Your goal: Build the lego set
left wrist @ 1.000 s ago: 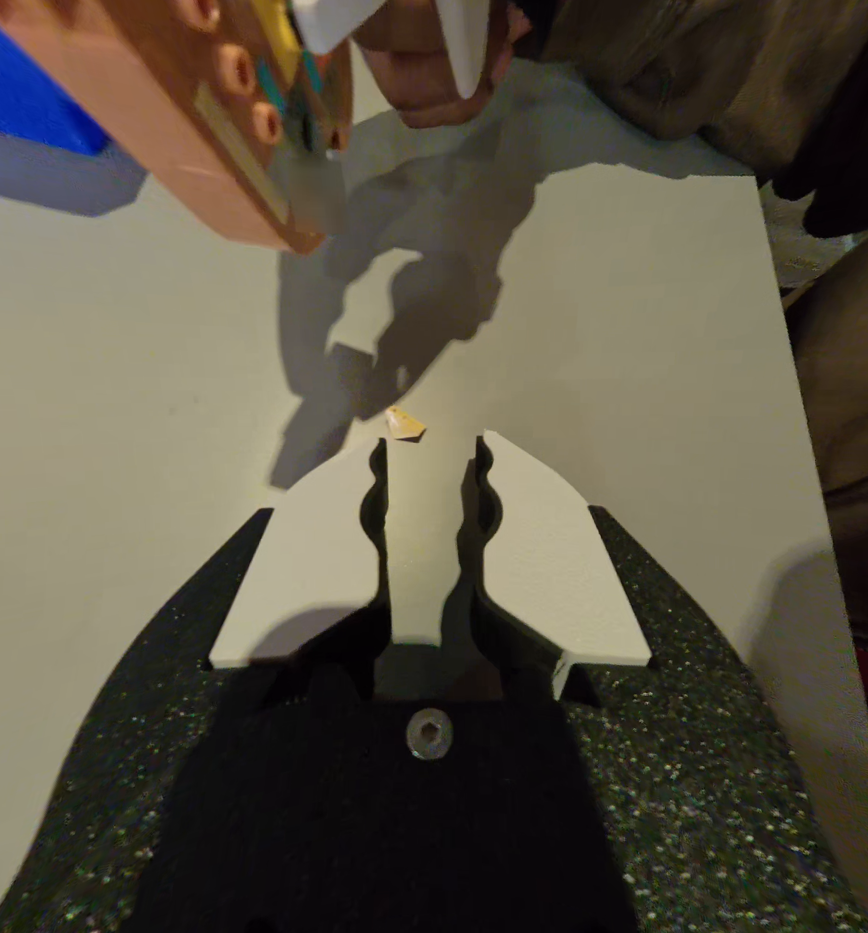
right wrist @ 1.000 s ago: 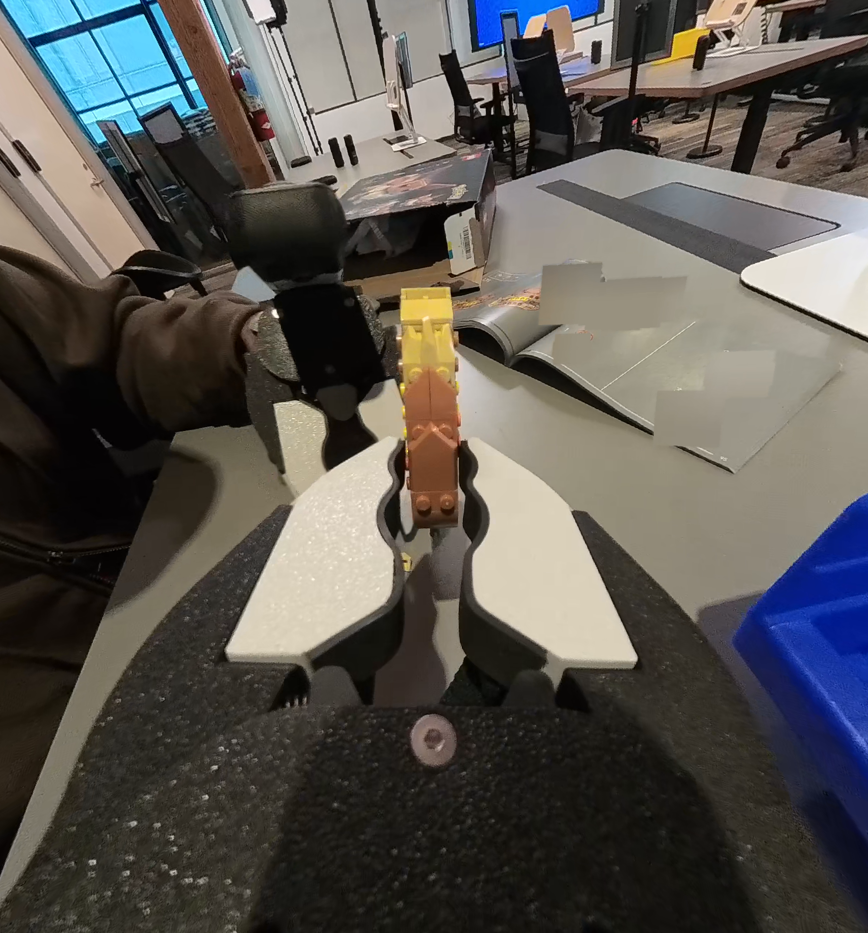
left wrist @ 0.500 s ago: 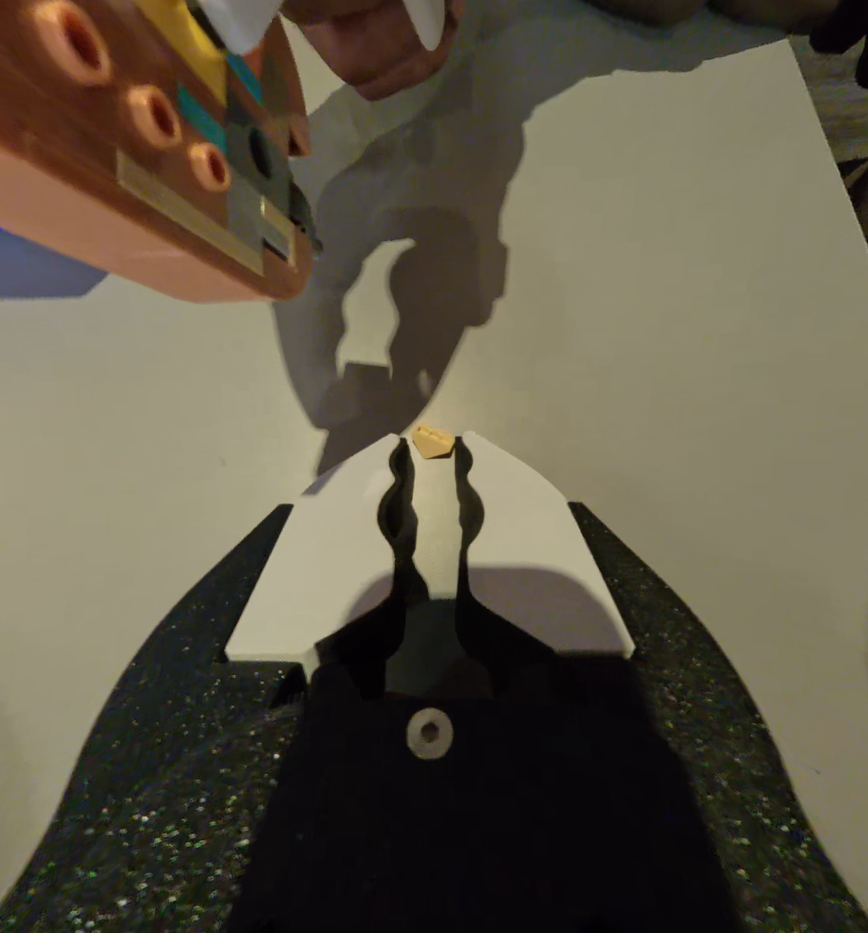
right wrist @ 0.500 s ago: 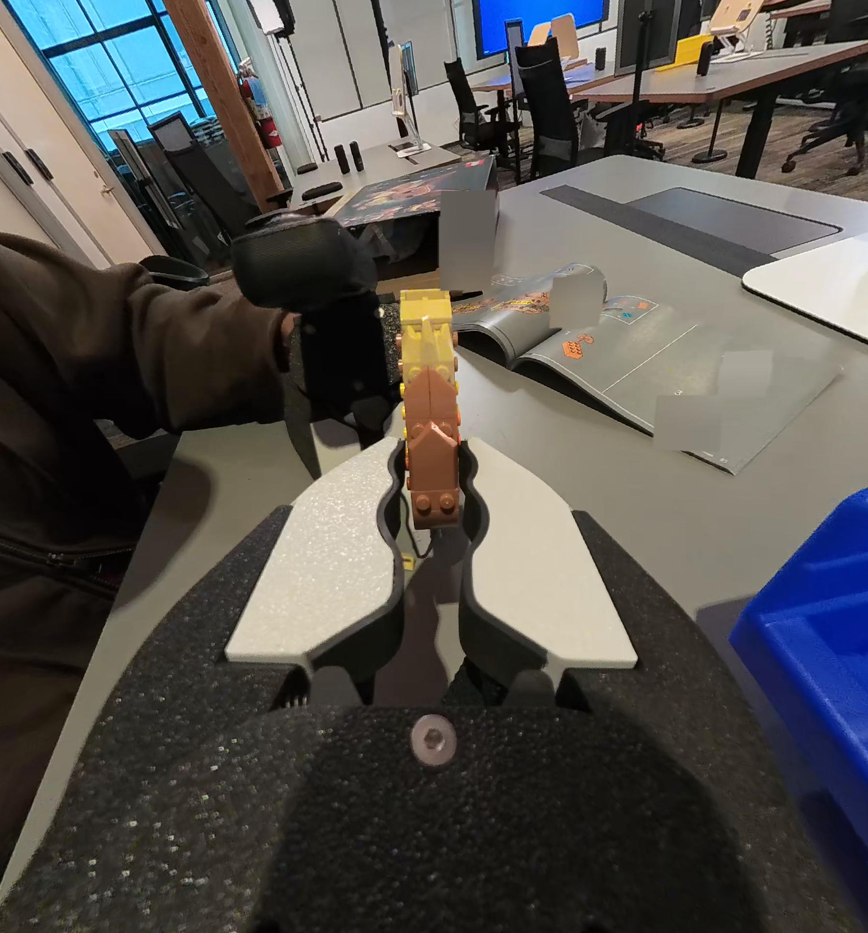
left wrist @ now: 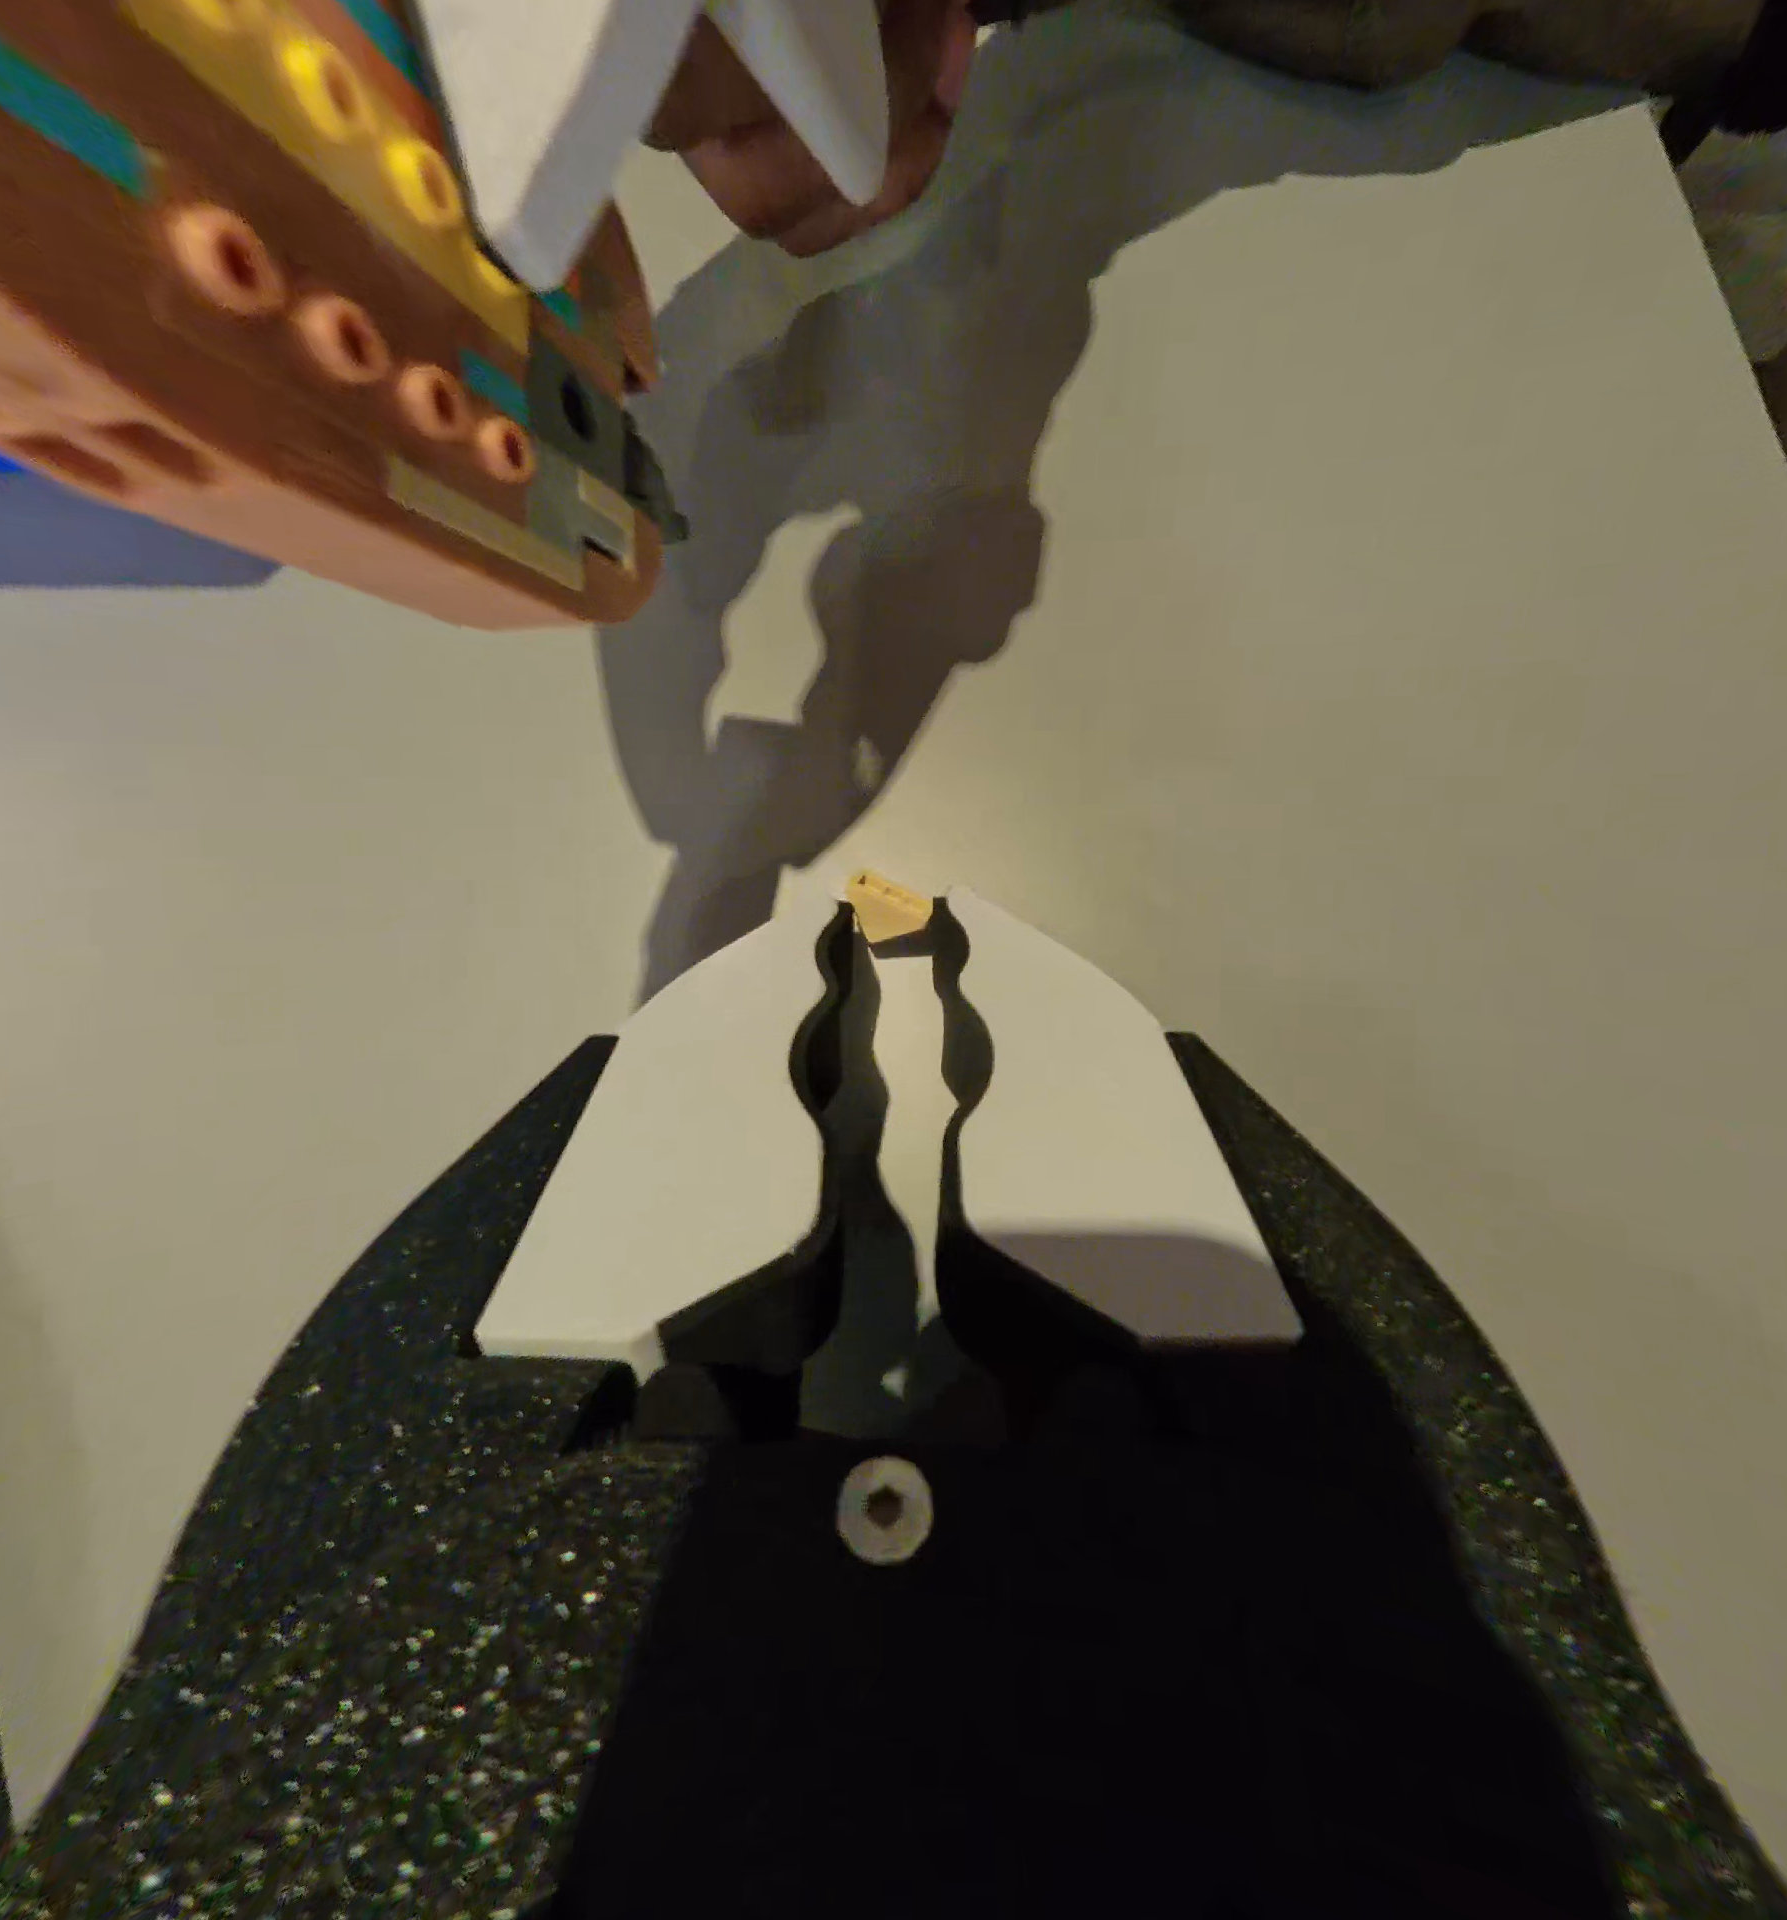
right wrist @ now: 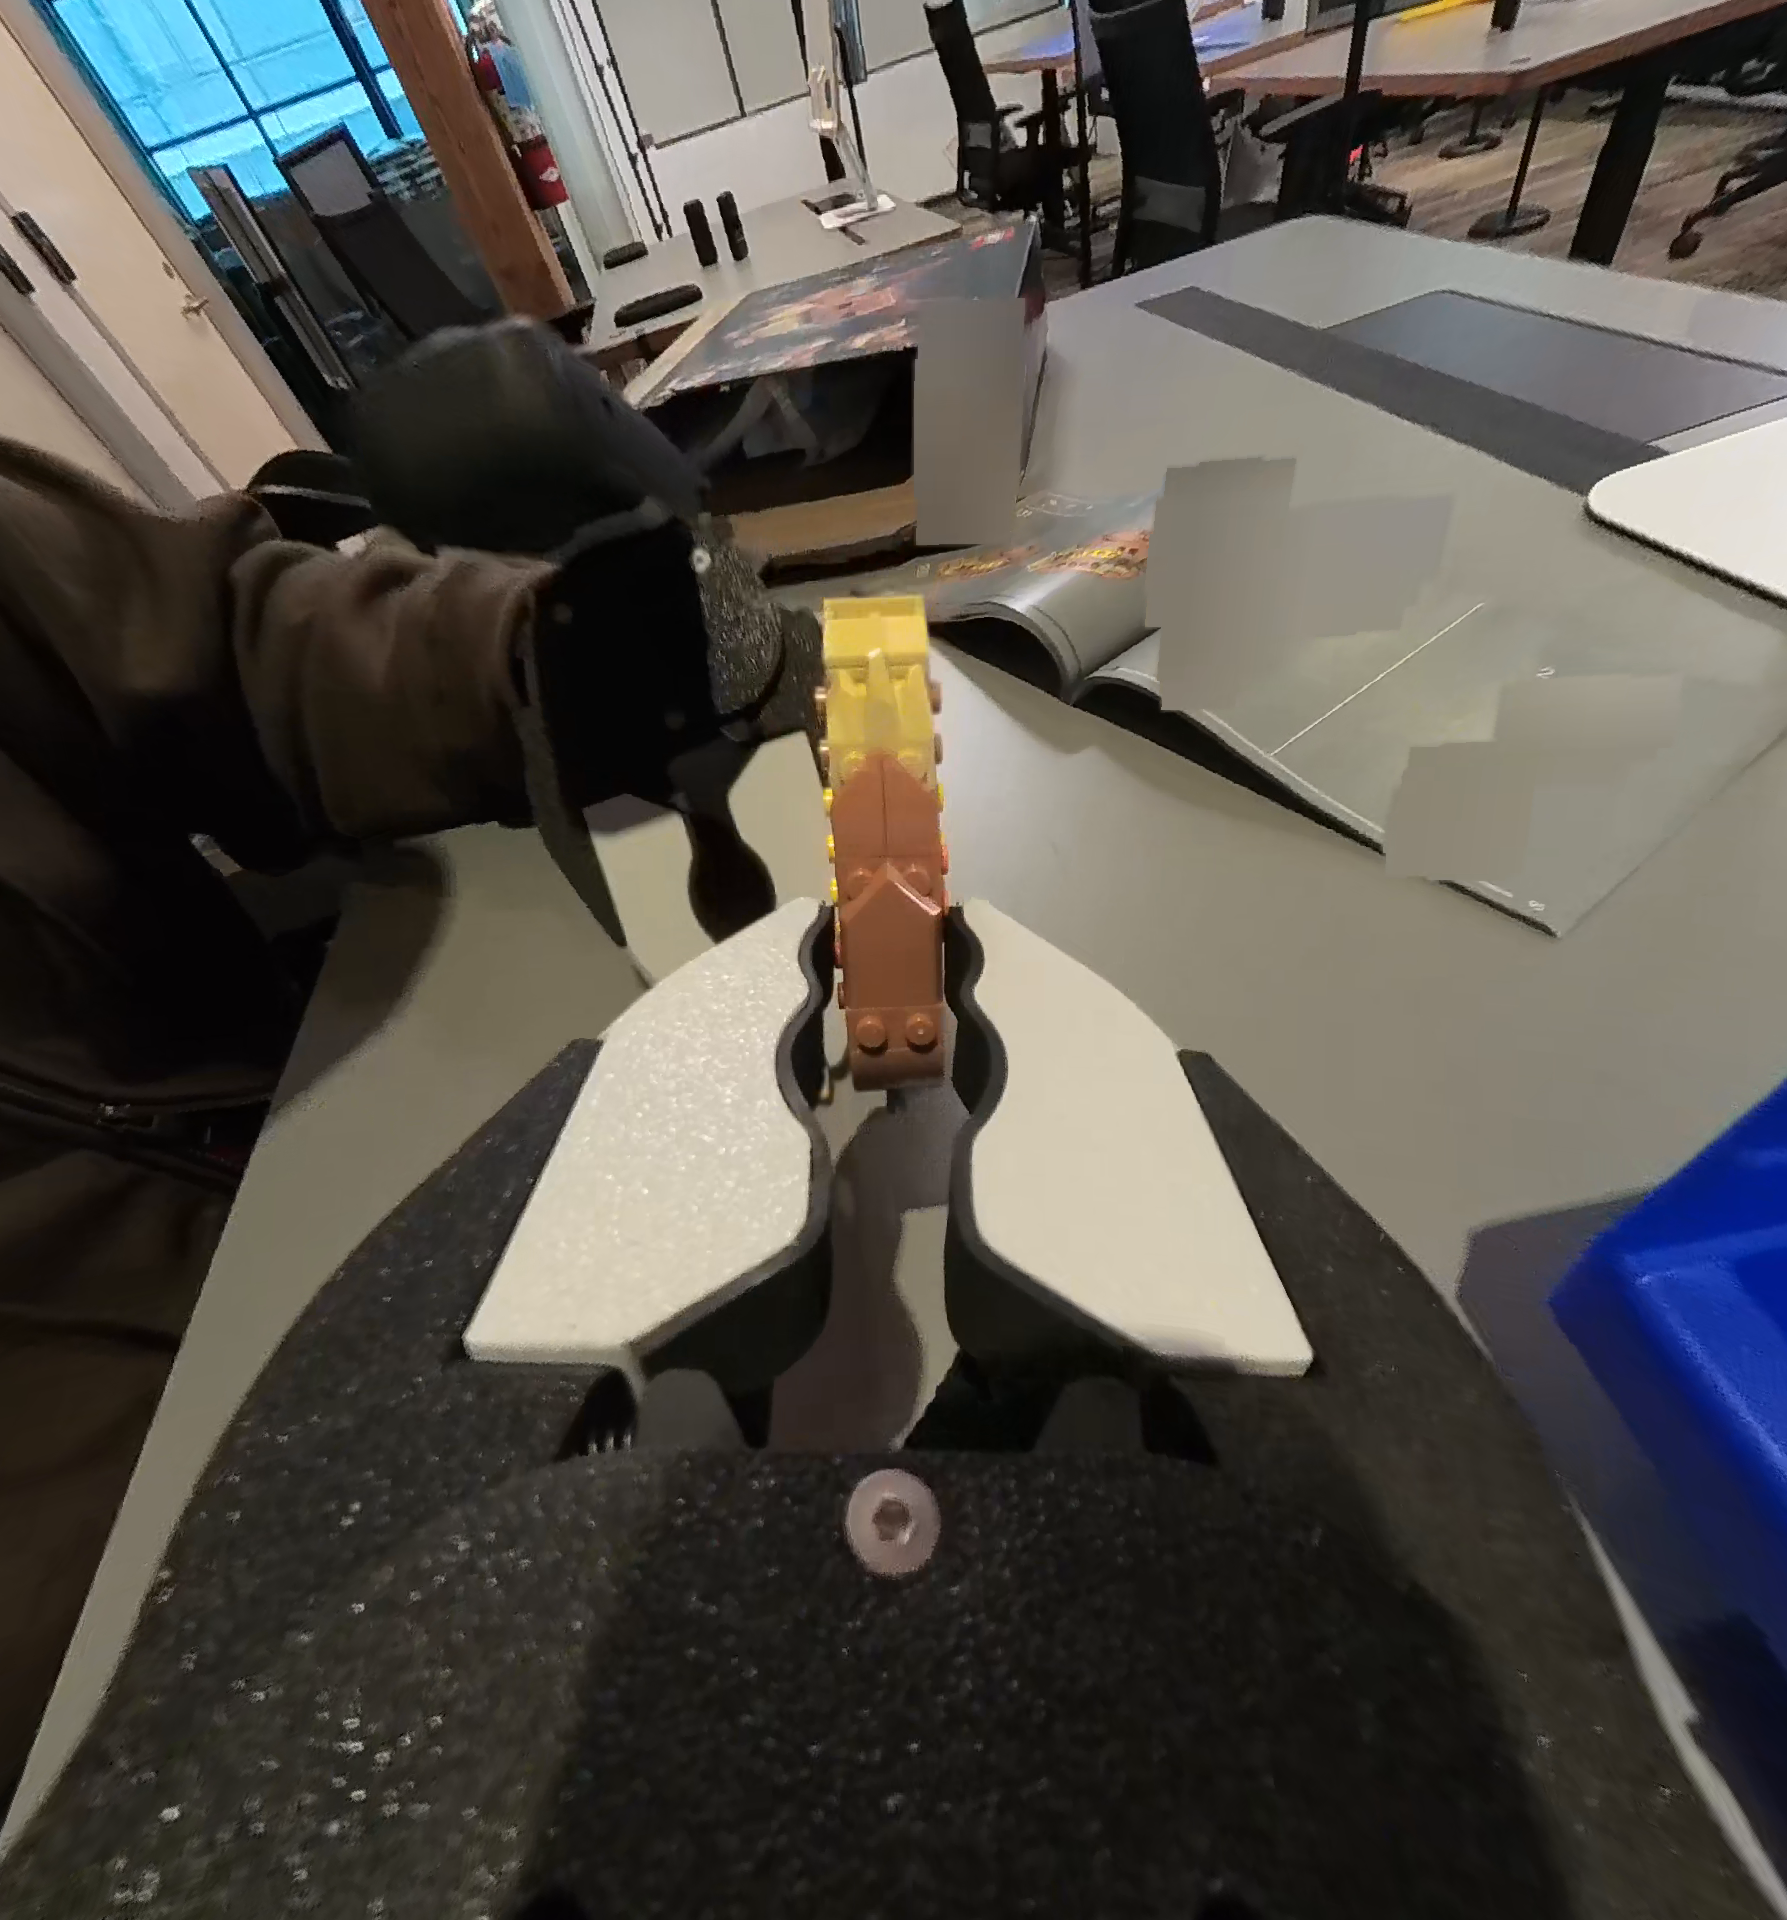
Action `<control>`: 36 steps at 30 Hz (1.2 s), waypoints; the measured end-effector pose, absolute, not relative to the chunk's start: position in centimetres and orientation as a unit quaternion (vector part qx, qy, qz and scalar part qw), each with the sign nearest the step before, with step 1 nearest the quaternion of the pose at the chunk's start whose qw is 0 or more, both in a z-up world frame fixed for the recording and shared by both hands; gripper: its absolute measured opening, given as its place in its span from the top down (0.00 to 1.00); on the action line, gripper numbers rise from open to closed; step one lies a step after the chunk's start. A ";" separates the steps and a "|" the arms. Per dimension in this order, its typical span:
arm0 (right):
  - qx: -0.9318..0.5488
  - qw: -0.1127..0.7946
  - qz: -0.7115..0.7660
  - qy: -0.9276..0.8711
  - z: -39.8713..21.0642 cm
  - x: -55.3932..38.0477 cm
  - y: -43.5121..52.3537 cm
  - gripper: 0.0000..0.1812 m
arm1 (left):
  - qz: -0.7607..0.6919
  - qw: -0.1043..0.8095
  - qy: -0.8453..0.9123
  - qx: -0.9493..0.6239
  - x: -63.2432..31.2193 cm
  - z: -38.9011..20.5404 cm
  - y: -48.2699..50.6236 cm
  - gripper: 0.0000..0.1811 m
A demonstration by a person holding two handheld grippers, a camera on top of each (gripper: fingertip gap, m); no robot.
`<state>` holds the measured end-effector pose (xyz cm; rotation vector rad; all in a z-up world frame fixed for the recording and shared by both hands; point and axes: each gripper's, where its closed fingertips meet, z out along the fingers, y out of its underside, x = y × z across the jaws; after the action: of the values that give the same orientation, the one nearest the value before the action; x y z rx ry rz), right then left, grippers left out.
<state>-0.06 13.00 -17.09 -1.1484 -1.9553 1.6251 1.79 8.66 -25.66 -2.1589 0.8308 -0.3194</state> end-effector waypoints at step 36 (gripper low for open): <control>-0.434 0.090 0.198 -0.874 -23.8 1.0 13.1 0.89 | -0.124 0.430 0.231 -0.864 -3.9 -24.3 5.6 0.92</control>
<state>1.03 13.11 -23.85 -1.2895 -2.5993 0.5876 -3.93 5.60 -24.28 -2.1550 0.5770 -0.3089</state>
